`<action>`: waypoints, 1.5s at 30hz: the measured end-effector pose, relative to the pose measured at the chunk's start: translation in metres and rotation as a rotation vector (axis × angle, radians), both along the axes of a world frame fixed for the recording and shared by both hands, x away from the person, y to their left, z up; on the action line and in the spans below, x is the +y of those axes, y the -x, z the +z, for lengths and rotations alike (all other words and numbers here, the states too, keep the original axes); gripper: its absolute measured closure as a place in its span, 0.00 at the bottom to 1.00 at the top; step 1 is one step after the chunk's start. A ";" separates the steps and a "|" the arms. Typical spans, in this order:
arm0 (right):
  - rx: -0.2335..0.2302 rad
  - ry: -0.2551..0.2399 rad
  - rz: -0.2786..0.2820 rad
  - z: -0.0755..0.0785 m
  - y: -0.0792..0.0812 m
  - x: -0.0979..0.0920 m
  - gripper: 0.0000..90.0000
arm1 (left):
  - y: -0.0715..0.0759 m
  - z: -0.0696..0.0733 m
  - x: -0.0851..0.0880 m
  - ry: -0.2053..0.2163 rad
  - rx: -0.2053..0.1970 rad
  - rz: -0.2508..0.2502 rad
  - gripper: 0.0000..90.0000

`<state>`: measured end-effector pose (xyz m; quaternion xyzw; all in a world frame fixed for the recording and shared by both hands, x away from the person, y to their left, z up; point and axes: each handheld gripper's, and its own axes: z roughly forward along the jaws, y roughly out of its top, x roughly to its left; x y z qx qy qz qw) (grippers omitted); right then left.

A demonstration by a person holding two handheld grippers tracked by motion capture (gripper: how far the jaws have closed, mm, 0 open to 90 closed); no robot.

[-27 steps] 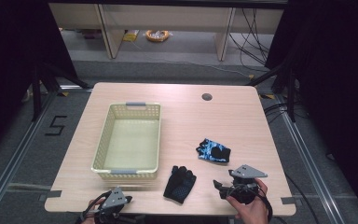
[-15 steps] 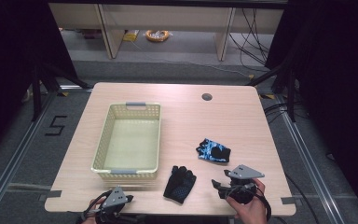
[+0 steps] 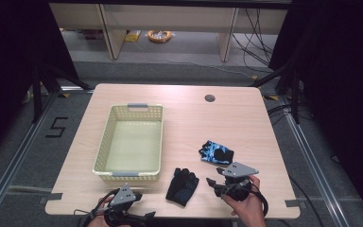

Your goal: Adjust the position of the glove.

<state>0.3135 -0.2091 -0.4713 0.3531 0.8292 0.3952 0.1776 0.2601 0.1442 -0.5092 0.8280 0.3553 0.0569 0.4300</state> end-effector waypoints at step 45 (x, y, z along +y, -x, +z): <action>0.190 0.092 0.202 -0.032 -0.067 0.075 0.94 | -0.036 -0.006 -0.065 -0.110 -0.089 -0.103 0.81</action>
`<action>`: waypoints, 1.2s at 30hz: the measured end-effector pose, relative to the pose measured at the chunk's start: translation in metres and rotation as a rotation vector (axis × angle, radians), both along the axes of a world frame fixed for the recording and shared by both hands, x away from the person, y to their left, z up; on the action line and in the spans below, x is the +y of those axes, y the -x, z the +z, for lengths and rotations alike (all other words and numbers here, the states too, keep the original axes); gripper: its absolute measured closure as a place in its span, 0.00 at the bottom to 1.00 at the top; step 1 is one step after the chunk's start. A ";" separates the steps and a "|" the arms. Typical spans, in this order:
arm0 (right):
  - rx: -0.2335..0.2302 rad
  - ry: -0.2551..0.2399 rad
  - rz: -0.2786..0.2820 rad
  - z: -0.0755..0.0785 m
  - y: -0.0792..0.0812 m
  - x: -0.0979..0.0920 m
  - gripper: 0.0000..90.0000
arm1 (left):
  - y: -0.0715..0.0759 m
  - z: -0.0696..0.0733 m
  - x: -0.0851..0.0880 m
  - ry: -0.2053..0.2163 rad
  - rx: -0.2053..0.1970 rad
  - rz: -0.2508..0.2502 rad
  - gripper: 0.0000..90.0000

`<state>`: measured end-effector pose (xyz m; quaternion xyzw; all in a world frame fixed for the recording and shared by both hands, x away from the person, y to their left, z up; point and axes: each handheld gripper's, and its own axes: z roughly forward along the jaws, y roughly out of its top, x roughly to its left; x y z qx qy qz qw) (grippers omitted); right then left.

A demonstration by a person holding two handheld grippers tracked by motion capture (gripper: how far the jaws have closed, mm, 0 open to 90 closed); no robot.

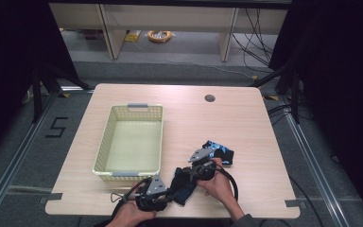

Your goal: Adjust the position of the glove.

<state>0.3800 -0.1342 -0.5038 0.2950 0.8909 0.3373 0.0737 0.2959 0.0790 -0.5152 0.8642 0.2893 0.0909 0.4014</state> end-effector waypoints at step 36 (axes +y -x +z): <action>0.038 -0.093 -0.280 0.007 0.058 -0.060 0.86 | -0.030 0.006 -0.032 -0.072 -0.094 0.003 0.89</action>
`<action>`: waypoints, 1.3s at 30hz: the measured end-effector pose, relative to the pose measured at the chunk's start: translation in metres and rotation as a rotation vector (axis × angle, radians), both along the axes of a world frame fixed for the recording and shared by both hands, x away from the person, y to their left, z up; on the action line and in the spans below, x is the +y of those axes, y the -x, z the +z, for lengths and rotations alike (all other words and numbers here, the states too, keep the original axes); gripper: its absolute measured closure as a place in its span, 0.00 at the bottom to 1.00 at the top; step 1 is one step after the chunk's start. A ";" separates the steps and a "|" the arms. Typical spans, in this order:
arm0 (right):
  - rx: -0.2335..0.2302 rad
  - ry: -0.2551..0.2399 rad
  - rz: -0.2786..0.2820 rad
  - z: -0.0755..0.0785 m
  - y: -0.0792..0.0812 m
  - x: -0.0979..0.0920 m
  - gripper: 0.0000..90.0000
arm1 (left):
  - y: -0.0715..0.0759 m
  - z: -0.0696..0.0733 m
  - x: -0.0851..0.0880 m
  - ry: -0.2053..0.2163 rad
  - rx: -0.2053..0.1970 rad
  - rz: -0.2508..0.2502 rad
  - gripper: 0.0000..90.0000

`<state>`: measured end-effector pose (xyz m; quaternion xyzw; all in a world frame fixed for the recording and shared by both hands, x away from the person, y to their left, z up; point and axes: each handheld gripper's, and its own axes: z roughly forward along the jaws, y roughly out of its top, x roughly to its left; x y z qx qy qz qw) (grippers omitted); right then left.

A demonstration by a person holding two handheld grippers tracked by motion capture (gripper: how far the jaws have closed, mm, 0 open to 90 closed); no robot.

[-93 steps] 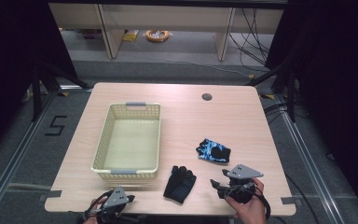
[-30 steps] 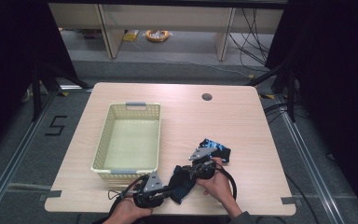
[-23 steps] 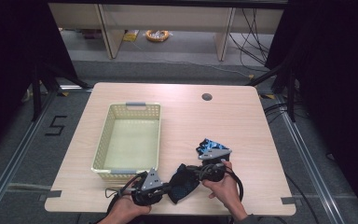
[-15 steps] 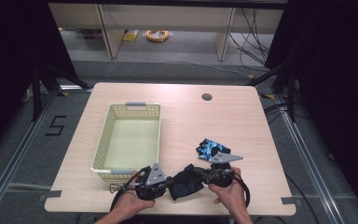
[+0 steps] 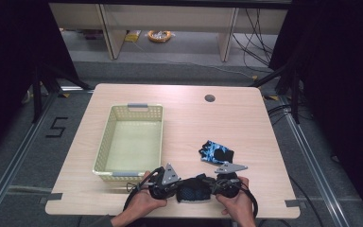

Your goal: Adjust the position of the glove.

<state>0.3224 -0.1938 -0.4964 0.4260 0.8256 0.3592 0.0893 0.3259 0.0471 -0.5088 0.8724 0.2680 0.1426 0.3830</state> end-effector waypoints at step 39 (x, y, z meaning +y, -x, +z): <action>-0.115 -0.010 -0.175 0.022 -0.055 -0.027 0.69 | 0.043 0.012 0.046 0.112 0.114 0.014 0.42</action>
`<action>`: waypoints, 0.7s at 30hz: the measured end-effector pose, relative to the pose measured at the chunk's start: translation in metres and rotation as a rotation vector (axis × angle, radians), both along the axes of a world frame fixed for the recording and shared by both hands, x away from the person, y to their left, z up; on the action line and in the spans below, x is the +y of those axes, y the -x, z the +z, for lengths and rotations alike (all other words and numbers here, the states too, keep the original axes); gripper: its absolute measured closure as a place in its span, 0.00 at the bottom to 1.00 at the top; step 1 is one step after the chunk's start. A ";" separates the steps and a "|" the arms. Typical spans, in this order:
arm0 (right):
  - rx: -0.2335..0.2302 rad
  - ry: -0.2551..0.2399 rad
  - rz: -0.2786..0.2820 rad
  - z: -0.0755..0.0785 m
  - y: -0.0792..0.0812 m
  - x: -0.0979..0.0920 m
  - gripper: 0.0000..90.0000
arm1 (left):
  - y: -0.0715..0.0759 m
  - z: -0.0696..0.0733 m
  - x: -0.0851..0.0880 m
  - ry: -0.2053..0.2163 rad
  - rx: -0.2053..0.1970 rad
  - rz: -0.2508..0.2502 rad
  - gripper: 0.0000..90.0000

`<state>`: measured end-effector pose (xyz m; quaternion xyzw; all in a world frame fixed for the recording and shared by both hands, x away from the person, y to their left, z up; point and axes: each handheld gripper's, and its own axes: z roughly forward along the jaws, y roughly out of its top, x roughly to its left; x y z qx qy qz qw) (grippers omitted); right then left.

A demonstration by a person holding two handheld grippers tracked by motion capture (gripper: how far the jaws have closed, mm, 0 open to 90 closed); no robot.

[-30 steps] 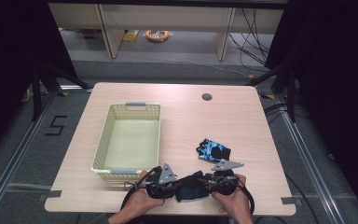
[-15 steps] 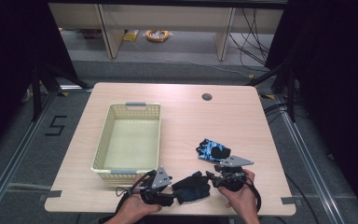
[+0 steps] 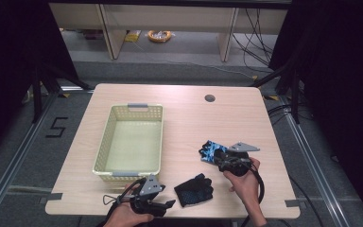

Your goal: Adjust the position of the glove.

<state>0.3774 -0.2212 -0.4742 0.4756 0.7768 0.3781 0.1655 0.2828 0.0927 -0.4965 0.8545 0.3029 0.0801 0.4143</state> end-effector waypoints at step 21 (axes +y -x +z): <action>0.043 0.087 0.090 -0.005 -0.021 -0.015 0.73 | 0.005 -0.004 0.013 -0.002 0.011 0.002 0.41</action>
